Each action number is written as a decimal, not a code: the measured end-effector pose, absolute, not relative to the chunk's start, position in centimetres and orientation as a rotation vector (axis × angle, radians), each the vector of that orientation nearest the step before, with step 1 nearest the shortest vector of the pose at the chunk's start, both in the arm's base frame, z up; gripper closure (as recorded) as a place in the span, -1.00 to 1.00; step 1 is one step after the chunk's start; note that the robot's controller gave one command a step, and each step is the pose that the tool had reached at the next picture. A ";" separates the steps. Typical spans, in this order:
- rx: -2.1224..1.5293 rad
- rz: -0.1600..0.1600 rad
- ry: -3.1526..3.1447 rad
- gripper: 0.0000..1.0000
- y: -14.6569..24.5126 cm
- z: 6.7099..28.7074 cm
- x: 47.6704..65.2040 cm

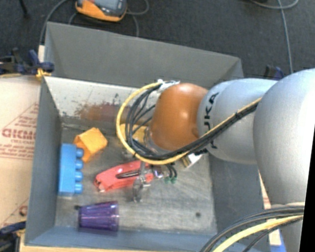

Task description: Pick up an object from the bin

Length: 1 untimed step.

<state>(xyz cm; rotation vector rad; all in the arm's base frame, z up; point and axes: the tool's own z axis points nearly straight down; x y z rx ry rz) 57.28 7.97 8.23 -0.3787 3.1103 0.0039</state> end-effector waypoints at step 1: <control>-0.378 0.006 3.091 1.00 8.2 7.6 56.9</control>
Offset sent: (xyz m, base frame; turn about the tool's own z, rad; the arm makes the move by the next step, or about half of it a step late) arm 0.0000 0.0000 0.0000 0.0000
